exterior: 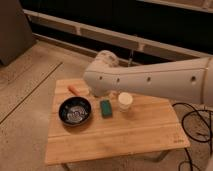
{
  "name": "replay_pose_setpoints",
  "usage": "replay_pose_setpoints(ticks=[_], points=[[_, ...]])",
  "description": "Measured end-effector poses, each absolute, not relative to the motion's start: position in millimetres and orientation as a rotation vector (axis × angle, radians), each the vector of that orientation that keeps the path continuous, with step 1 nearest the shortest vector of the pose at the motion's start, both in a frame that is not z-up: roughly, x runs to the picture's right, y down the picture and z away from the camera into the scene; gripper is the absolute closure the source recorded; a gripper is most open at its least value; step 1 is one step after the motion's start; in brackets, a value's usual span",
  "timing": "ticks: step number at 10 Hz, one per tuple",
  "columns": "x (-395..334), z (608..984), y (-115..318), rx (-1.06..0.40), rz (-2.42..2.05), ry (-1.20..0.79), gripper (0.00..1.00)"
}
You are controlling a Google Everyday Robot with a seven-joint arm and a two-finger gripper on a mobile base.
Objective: Pick up the ceramic cup
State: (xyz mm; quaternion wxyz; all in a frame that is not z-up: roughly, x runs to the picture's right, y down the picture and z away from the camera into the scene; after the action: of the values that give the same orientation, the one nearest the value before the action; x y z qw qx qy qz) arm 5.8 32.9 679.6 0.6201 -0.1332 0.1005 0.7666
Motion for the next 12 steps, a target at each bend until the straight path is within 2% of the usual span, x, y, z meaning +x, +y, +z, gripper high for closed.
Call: replay_pose_setpoints(ticks=[2,5,9,12], points=[[33.0,675.1,38.5,-0.284,1.822,0.258,0.35],[31.5,676.4,38.7,-0.287,1.822,0.261,0.35],[94.9,682.1,4.5,-0.245,1.942,0.229,0.35],[110.7,695.7,-10.0,-0.280,1.976,0.169,0.35]])
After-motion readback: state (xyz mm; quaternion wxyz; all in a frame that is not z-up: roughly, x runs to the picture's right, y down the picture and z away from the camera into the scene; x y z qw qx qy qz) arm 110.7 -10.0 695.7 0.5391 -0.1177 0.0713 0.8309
